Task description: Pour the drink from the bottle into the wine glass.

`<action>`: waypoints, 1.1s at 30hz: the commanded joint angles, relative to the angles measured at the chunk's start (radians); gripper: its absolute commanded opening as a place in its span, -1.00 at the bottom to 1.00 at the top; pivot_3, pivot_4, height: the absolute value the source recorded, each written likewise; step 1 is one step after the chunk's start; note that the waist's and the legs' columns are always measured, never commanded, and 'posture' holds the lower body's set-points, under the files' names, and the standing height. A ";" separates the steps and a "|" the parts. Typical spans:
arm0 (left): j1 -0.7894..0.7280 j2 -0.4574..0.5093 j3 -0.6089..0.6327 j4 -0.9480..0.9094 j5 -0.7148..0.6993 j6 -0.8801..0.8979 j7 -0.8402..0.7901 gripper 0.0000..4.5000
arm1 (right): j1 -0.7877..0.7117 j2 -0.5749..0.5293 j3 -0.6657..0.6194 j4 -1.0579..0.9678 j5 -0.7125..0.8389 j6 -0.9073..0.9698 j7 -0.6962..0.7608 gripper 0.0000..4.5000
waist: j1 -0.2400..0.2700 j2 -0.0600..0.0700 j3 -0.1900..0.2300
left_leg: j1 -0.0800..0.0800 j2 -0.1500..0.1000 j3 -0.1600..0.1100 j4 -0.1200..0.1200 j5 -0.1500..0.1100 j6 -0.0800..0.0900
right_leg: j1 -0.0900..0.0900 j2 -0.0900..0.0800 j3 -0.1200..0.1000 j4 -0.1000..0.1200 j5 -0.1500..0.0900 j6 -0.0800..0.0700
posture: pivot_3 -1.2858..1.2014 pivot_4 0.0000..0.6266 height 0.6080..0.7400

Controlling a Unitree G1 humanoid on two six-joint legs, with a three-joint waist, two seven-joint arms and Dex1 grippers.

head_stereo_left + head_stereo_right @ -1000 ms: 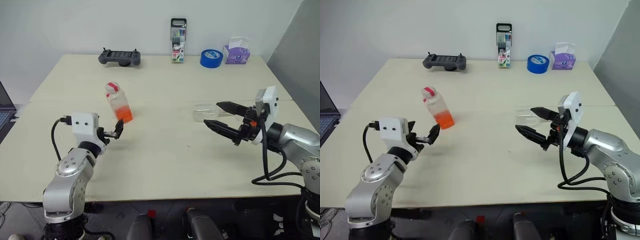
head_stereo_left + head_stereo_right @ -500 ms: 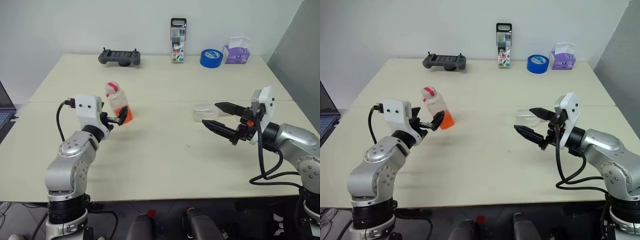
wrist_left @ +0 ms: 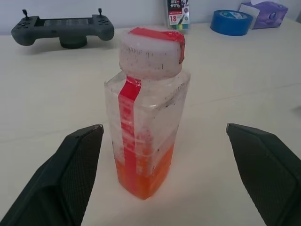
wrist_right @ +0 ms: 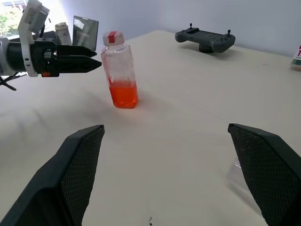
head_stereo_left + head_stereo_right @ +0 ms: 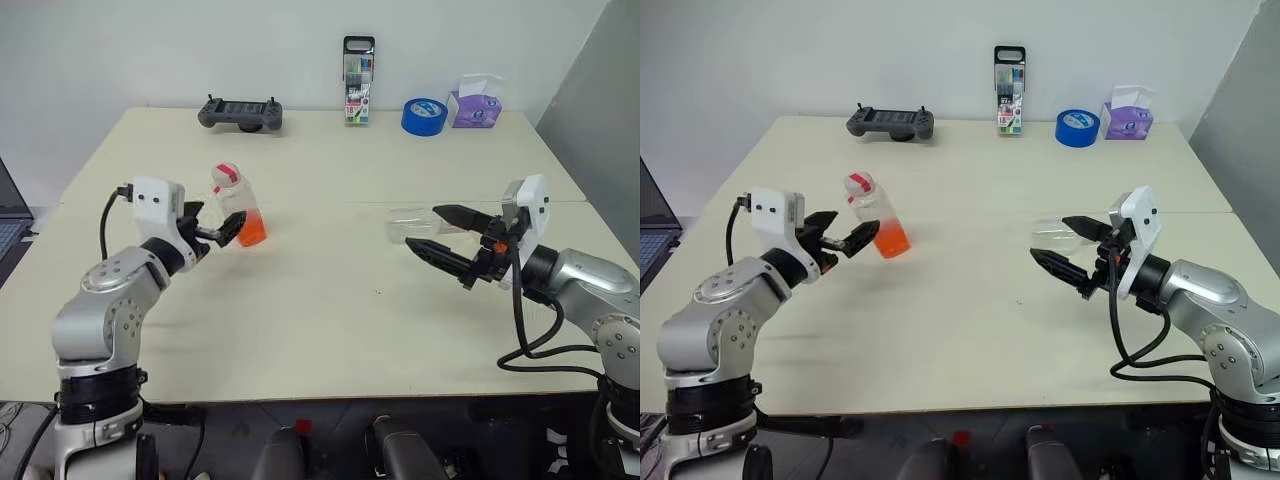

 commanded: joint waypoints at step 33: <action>-0.414 0.093 -0.150 0.831 0.146 -0.464 -0.467 0.99 | -0.007 -0.012 -0.044 -0.066 0.054 0.021 -0.078 1.00 | 0.000 0.000 0.000 | -0.002 0.000 0.000 0.000 0.000 0.000 | -0.001 0.000 -0.003 0.000 0.000 0.000 | 0.03 -0.52 1.00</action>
